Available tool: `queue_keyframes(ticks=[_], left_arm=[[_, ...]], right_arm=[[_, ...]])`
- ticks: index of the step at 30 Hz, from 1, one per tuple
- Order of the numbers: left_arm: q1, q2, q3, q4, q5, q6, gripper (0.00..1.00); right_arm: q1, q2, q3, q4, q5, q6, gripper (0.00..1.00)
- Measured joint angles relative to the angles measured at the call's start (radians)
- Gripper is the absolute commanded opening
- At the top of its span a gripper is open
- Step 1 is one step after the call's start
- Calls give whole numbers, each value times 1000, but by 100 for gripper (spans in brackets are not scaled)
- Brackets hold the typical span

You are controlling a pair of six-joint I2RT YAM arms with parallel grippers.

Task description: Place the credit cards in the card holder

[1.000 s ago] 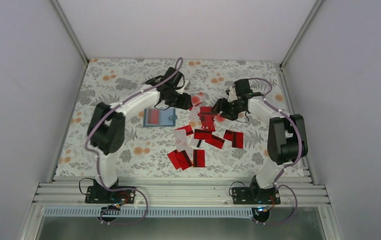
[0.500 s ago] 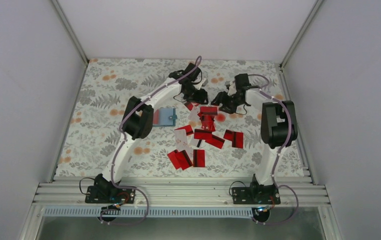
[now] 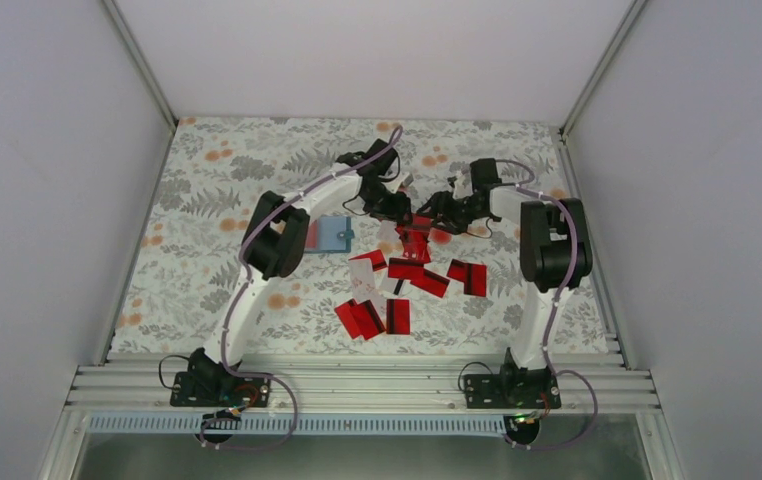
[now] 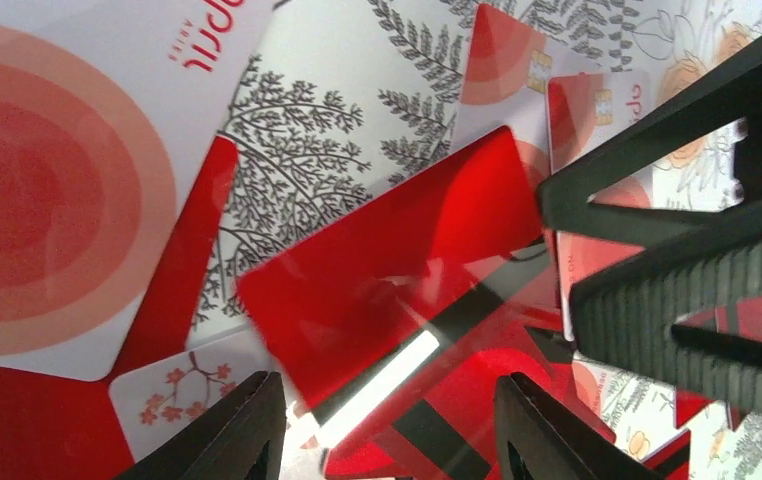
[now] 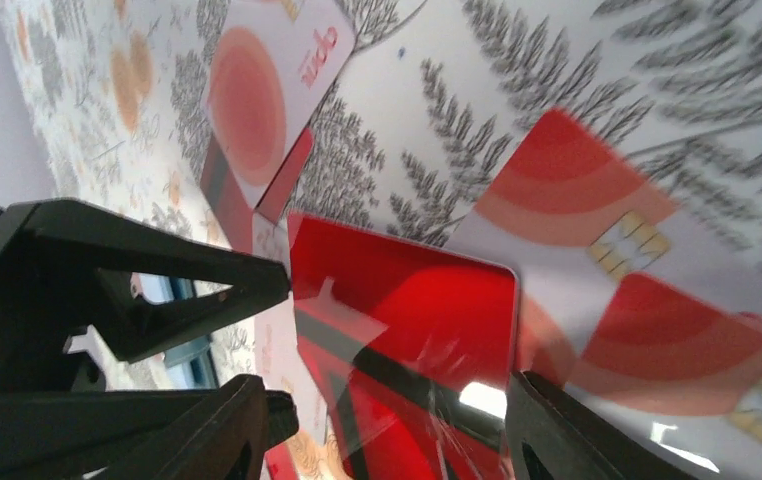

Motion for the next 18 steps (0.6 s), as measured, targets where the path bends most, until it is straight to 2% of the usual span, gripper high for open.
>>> queue_keyframes(ticks=[6,15,18], left_arm=[[5,-57,-129,82,80,-5,52],[-14,-241,-493,206,229,-28,52],[-30,-278,-566,230,257,-24,51]], right_arm=[[0,-5,-38,39,-69,-3,61],[40,-11,-81,47,-153,-3,61],[66,-26,-110,50,-174,-3,61]])
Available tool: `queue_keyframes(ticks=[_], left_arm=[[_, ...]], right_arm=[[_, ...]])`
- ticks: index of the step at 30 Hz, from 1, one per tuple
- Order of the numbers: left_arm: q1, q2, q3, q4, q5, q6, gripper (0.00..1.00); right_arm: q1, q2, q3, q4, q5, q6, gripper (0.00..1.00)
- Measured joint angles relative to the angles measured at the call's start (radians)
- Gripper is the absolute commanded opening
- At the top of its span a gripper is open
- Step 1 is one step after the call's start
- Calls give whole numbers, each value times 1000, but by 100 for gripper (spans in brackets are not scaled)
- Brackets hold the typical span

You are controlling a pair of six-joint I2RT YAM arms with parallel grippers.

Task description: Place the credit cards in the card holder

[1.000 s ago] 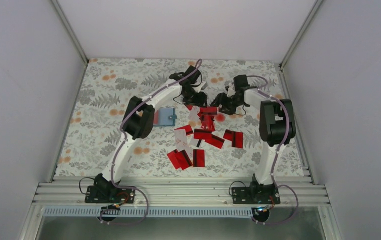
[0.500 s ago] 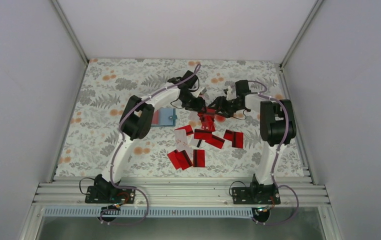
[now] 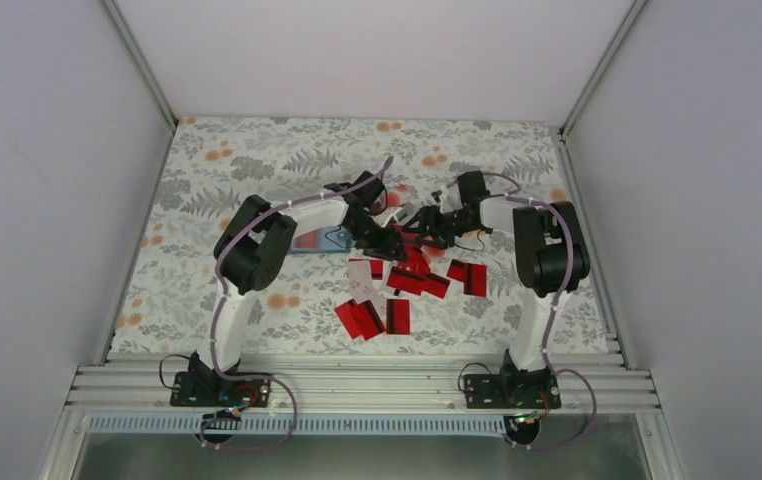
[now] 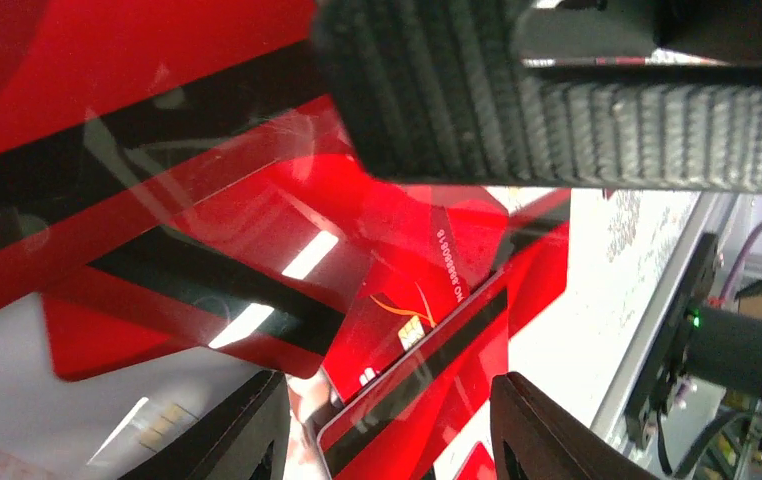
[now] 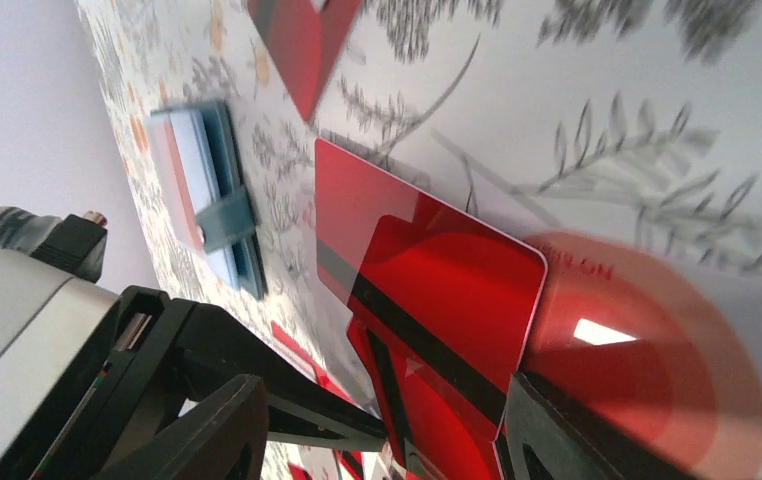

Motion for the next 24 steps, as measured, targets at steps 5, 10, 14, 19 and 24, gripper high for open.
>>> queue_keyframes(ticks=[5,10,14,19,24], left_arm=[[-10,-67,-107,11,1,24,51],[-8,-161,-176,-24,-74,42,55],[8,-228,-175,-20,-130,25,56],[34,-229,-165,9,-168,-34,55],[39,-168,-166,50,-170,-92,53]], right_arm=[[24,-55,-61,-29,0,0,61],[30,-164,-105,-101,30,-13,61],[30,-186,-84,-116,48,-26,61],[30,-118,39,-121,74,-47,60],[30,11,171,-88,77,-68,60]])
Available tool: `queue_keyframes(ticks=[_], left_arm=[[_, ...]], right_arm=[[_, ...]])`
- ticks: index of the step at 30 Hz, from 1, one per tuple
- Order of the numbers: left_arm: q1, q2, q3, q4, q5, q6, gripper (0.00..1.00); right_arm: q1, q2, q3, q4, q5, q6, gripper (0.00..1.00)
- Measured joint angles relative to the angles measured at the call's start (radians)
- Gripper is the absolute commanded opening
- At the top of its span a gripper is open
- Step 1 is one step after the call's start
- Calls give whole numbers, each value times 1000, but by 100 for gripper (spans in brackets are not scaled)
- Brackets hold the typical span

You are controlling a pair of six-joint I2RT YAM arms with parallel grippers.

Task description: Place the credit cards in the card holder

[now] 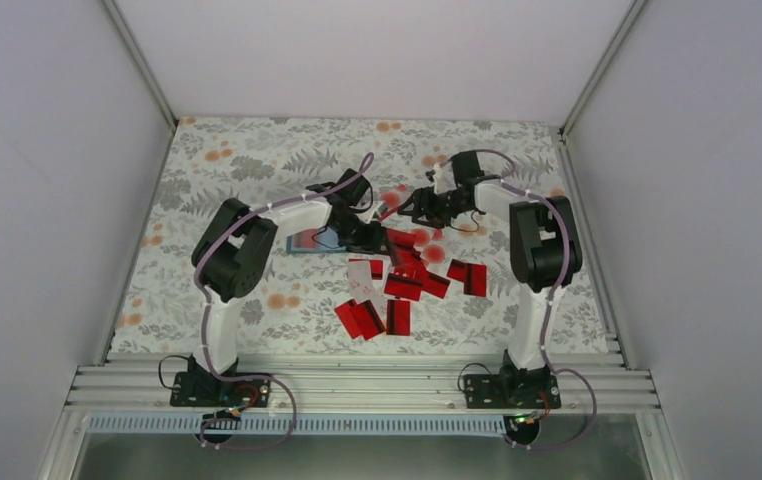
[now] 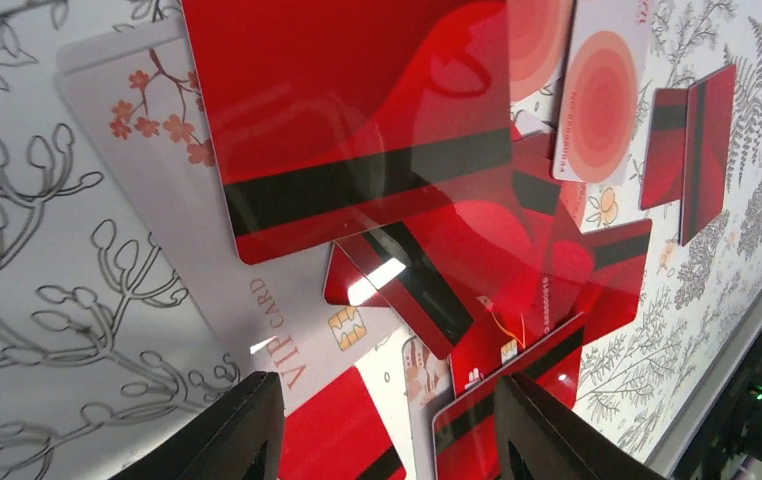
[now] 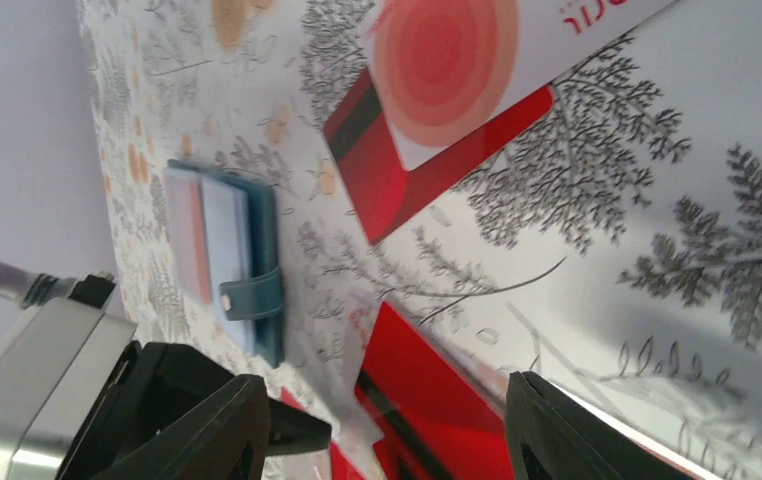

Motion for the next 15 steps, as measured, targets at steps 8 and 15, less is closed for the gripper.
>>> queue_keyframes(ticks=[8,15], left_arm=[[0,60,8,76,63,-85,52],[1,100,41,126,110,-121,52]], right_arm=[[0,93,26,-3,-12,-55,60],[2,15,-123,48,-54,-71,60]])
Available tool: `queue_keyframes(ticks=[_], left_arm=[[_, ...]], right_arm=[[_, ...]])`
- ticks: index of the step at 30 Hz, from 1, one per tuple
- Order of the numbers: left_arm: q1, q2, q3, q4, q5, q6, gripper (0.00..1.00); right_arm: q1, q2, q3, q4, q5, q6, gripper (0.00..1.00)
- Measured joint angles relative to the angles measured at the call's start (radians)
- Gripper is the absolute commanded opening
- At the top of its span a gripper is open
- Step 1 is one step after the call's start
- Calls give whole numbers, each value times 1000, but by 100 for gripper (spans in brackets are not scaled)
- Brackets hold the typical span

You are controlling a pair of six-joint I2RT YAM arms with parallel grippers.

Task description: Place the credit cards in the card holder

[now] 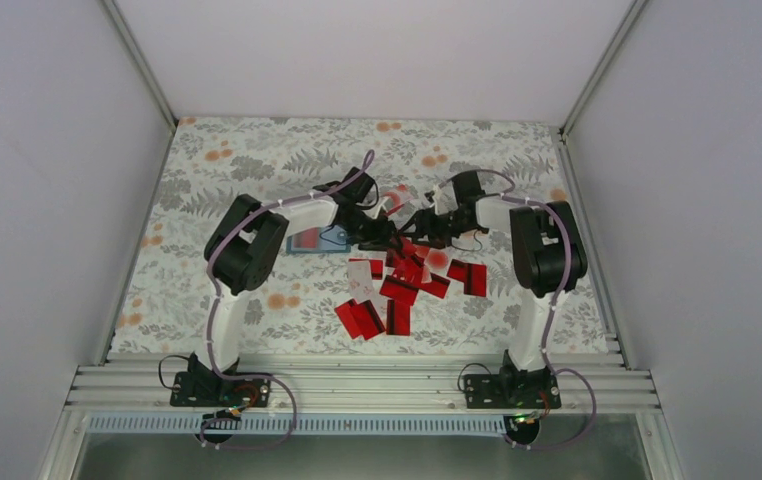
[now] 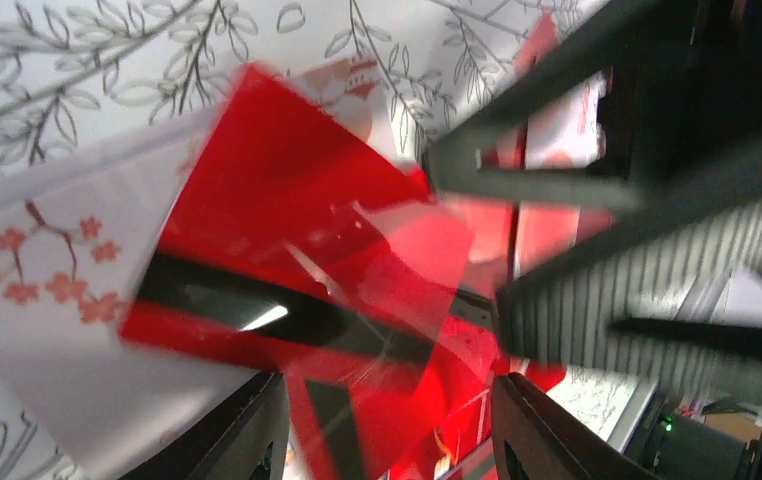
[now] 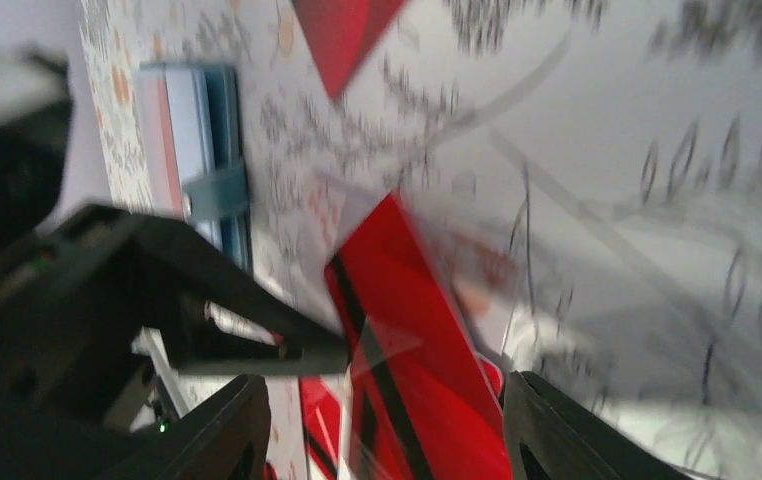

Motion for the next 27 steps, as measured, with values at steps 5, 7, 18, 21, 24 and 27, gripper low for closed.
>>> queue_keyframes(ticks=[5,7,18,21,24,27], left_arm=[[8,25,34,-14,21,-6,52],[11,27,42,-32,22,-6,52],[20,-16,-2,-39,-40,5,52],[28,-34,-36,-14,-52,-39,52],[38,-46,-66,21,-46,-94,52],[46,-48,-76,43,-39,-139,52]], right_arm=[[5,-71,-119,58,-16,36,60],[6,-77,-132,79,-18,52,60],[34,-51,-90,59,-21,97,59],[42,-41,-78,52,-24,98,59],[46,-39,-77,53,-30,103,59],[52,-38,-78,54,-33,109,59]])
